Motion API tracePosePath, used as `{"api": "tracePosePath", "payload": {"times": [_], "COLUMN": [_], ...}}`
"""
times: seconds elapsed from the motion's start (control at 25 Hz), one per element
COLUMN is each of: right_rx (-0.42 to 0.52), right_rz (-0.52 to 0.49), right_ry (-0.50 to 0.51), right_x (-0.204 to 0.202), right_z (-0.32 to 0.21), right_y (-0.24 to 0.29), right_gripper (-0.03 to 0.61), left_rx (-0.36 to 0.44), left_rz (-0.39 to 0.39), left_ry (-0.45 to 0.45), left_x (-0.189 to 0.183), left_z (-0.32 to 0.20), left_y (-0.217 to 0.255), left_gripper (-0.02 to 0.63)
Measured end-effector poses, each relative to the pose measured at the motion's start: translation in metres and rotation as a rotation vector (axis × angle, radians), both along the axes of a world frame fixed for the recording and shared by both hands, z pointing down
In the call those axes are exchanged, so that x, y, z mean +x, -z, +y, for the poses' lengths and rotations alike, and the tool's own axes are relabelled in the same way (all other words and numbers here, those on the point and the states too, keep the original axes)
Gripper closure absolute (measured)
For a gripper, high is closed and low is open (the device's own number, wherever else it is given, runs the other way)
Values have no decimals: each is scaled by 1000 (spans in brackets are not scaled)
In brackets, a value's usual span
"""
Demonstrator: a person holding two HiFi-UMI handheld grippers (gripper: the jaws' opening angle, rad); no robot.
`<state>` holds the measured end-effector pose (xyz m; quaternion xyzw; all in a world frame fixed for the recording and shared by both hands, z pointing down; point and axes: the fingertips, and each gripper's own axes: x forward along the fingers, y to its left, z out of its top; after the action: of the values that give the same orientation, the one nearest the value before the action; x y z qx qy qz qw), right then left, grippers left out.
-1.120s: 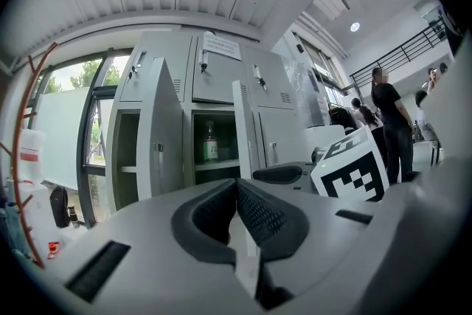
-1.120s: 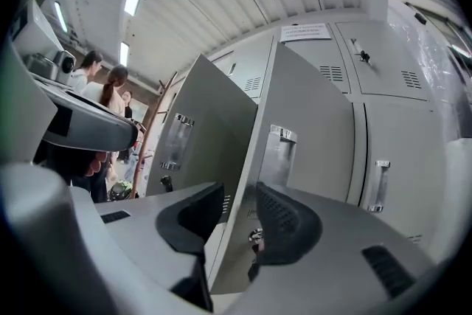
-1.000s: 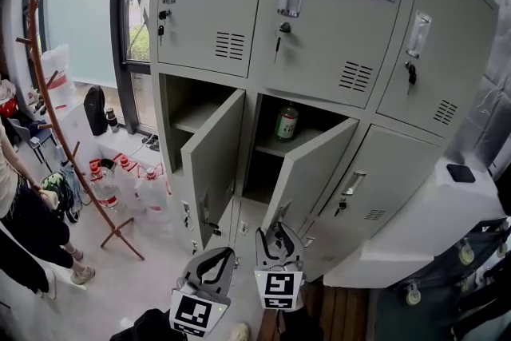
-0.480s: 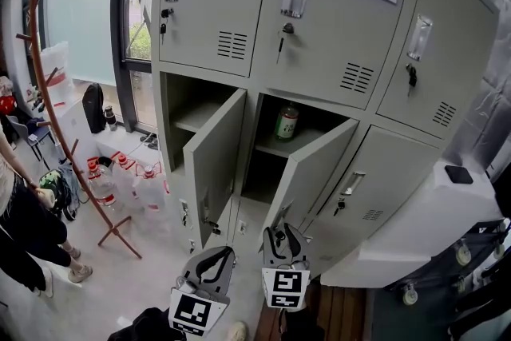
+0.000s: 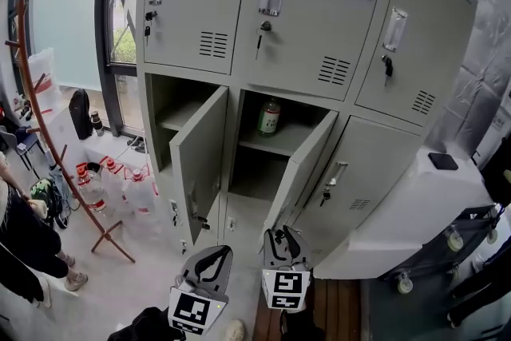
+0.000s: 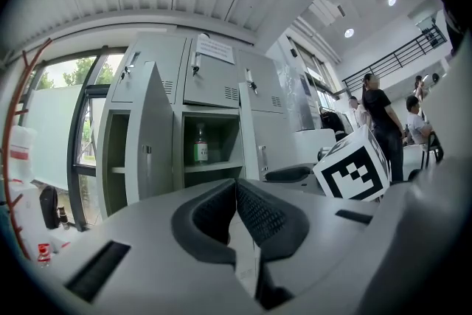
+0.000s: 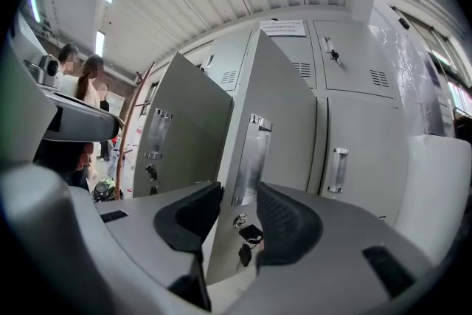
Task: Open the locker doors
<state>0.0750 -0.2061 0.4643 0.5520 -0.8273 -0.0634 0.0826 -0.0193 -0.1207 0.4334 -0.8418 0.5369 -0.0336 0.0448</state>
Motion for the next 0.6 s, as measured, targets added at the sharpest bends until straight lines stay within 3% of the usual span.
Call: {"api": "tracePosePath", "payload": {"times": [0.6], "right_rx": [-3], "right_rz": [23], "right_ry": [-151], "right_x": [73], "right_z": [27], "right_y": [-2], "right_gripper": [419], "left_rx": [3], "left_rz": [-3], "left_ry": [-106], "left_x": [41], "left_z": [15], "left_y": [2], "left_gripper": [591]}}
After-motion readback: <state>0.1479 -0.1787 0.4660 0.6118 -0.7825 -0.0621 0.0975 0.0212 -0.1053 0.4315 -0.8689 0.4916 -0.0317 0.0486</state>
